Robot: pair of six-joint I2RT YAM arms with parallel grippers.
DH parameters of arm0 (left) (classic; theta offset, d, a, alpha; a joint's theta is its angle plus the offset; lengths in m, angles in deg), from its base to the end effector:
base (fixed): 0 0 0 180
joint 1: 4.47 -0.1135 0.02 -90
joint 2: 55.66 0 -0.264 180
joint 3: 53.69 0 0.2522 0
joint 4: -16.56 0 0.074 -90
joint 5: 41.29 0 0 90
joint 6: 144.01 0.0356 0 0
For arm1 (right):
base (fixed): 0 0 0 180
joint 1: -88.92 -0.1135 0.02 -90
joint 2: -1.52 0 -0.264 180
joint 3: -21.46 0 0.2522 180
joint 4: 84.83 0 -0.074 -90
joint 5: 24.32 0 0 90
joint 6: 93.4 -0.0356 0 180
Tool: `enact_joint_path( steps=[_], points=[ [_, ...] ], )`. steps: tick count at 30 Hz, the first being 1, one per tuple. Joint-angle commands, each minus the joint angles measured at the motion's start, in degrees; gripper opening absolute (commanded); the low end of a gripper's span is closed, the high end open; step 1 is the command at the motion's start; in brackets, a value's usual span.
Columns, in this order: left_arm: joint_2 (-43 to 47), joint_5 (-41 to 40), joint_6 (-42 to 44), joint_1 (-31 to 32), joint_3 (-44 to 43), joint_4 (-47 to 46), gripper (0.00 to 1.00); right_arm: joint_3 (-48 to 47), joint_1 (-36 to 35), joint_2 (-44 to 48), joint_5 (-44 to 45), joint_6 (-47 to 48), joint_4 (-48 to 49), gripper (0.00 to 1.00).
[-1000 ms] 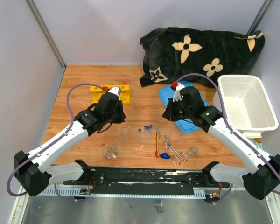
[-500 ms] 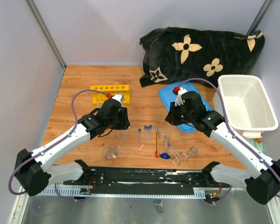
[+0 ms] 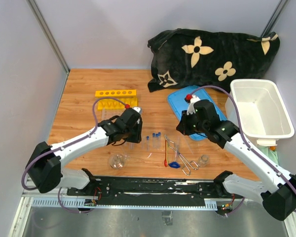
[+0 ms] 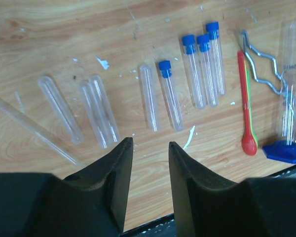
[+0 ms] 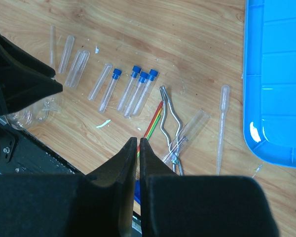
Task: Organize the chemistry lab equipment
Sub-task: Pick up the test tube at the center of the board.
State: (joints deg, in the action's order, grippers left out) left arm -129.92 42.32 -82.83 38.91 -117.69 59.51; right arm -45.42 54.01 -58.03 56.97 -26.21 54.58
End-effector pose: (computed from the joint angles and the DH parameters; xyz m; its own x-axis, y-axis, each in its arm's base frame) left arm 0.1932 -0.1771 0.2351 -0.8156 0.1117 -0.5677 0.2750 0.9381 -0.2106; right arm 0.1836 0.1347 0.3134 -0.6741 -0.0032 -0.7386 -0.4428 0.8021 0.4007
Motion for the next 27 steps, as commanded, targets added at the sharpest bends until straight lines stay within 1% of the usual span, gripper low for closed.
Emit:
enact_joint_path(
  steps=[1,12,27],
  points=[
    [-2.8,-1.73,-0.98,3.62,-1.34,-1.34,0.4,0.89,-0.9,0.61,1.06,-0.96,0.73,0.07],
    [-7.57,-3.36,-1.16,4.28,1.61,-4.42,0.4,0.87,-0.94,0.03,1.17,-0.45,0.39,0.07],
    [-13.7,-1.33,-1.11,4.92,2.51,-8.77,0.38,0.74,-0.94,-1.96,0.37,-0.38,0.63,0.07]
  ],
)
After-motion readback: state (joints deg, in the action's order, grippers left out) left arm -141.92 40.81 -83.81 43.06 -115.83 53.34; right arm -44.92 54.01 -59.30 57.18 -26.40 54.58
